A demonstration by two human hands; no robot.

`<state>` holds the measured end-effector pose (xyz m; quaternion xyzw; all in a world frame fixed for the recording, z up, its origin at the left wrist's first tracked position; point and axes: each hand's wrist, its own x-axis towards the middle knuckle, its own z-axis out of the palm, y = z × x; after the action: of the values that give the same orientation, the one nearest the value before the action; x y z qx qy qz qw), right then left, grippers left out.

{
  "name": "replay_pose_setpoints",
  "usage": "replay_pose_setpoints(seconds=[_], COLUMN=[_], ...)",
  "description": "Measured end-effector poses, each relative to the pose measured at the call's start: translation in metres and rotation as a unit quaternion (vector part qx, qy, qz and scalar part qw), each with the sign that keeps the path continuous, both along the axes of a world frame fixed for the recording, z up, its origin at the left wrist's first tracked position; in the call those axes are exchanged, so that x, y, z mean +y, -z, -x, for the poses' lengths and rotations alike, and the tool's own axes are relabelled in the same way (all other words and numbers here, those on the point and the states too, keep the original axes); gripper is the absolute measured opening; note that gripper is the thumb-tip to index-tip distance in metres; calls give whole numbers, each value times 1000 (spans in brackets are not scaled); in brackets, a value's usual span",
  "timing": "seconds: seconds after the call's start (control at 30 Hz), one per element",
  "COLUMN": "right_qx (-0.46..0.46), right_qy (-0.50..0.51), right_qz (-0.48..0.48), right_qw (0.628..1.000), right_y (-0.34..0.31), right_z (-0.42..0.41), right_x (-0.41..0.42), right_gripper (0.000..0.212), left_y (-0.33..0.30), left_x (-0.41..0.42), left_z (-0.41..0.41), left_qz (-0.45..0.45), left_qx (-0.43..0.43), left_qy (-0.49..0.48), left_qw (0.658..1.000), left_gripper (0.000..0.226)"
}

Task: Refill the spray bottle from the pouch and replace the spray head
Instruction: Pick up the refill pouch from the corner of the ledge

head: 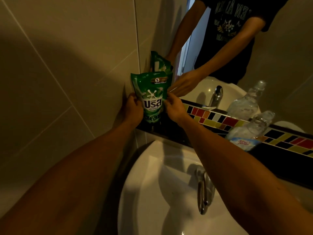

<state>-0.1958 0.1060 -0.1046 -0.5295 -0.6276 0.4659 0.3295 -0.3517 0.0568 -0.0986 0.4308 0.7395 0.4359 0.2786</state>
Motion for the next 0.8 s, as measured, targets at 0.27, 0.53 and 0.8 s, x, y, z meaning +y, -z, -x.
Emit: replay_pose_setpoints(seconds=[0.27,0.53,0.8], right_qx=[62,107,148], right_qy=[118,155,184], right_qz=[-9,-51,-61], right_qw=[991,981,970], right_y=[10,13,-2], right_z=[11,-12,-67], right_x=[8,-31,-92], right_gripper=[23,17,13], left_y=[8,22,-21], left_x=[4,5,-39], left_z=[4,4,-48], left_qz=[-23,-53,-55], left_qx=[-13,-107,-164], left_qy=[-43,38,154], left_qw=[999,992,973], left_gripper=[26,25,25])
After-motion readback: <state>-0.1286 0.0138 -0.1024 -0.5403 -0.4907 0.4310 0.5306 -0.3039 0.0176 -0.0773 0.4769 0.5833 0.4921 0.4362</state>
